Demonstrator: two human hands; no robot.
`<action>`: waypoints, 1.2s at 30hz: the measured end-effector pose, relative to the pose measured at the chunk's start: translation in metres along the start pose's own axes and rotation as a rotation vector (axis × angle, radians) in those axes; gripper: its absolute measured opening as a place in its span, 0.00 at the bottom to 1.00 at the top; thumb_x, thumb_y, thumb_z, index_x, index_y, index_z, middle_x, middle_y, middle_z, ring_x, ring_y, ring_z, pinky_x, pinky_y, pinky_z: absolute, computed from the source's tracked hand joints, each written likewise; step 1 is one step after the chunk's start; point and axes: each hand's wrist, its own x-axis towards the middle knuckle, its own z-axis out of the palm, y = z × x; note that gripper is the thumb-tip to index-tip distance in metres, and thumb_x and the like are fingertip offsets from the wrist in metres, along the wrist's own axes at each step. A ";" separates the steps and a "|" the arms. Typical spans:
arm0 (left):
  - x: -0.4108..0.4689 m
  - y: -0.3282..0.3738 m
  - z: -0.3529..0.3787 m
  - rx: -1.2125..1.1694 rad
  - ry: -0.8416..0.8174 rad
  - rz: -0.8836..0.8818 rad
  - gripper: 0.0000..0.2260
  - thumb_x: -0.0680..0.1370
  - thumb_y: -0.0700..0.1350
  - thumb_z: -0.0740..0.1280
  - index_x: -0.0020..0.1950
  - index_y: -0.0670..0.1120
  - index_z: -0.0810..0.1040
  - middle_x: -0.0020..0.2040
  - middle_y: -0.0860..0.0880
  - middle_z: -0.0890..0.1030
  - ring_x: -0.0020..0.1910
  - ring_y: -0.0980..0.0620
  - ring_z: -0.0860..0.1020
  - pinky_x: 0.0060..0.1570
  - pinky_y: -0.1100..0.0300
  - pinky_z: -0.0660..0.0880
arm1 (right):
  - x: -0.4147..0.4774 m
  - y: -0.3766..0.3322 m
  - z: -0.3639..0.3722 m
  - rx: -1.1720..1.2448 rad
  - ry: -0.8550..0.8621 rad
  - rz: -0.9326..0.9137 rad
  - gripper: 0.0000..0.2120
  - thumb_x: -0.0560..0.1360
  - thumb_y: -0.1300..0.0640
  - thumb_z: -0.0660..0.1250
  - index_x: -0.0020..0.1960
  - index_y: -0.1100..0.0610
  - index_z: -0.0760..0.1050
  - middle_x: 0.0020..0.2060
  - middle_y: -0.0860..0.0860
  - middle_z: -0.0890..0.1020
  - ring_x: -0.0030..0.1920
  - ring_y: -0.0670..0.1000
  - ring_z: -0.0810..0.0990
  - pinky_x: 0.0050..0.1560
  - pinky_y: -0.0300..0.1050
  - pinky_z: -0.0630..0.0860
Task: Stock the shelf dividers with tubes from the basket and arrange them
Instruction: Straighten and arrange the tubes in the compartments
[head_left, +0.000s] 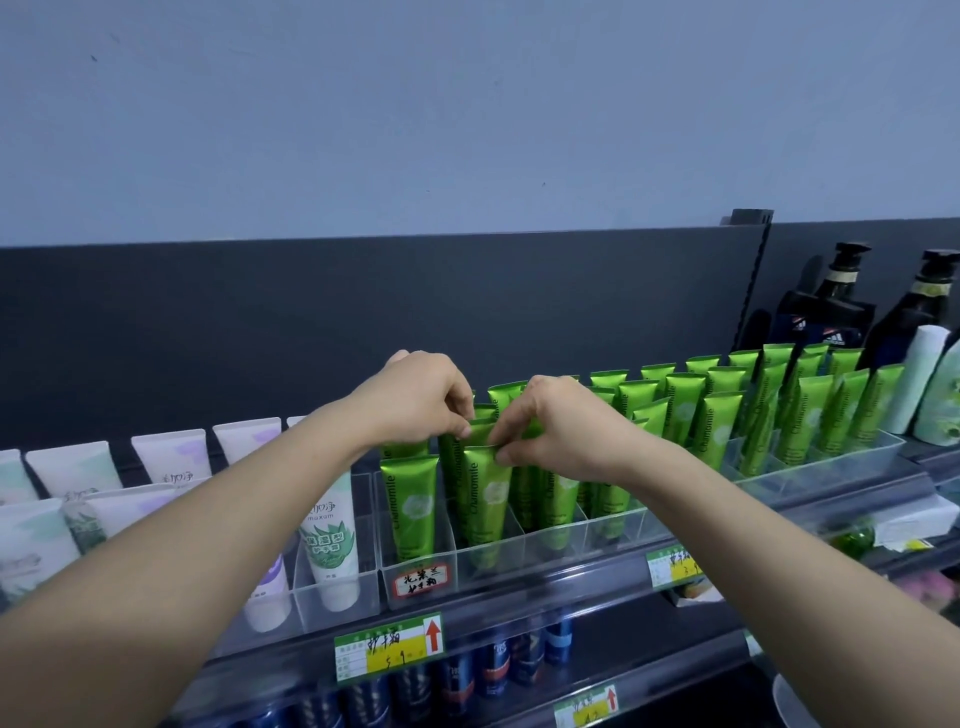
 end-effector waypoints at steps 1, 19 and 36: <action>0.000 0.000 0.000 0.001 -0.004 0.002 0.03 0.70 0.47 0.75 0.42 0.50 0.84 0.31 0.61 0.77 0.36 0.64 0.74 0.54 0.60 0.65 | 0.000 0.000 0.000 0.000 -0.001 -0.005 0.08 0.69 0.56 0.75 0.48 0.51 0.84 0.34 0.41 0.77 0.44 0.45 0.79 0.38 0.27 0.67; -0.003 0.001 -0.009 -0.084 -0.077 -0.014 0.06 0.69 0.49 0.75 0.45 0.52 0.85 0.37 0.57 0.83 0.39 0.61 0.78 0.45 0.62 0.67 | 0.002 0.008 0.002 0.042 0.002 -0.077 0.10 0.68 0.51 0.76 0.49 0.50 0.84 0.40 0.46 0.84 0.43 0.46 0.80 0.46 0.40 0.75; 0.018 -0.014 -0.002 0.039 -0.021 -0.111 0.04 0.71 0.48 0.74 0.37 0.50 0.82 0.36 0.54 0.82 0.39 0.54 0.79 0.42 0.56 0.77 | 0.025 0.015 0.010 -0.014 0.122 -0.055 0.06 0.71 0.54 0.73 0.47 0.49 0.85 0.43 0.46 0.84 0.52 0.47 0.71 0.52 0.43 0.71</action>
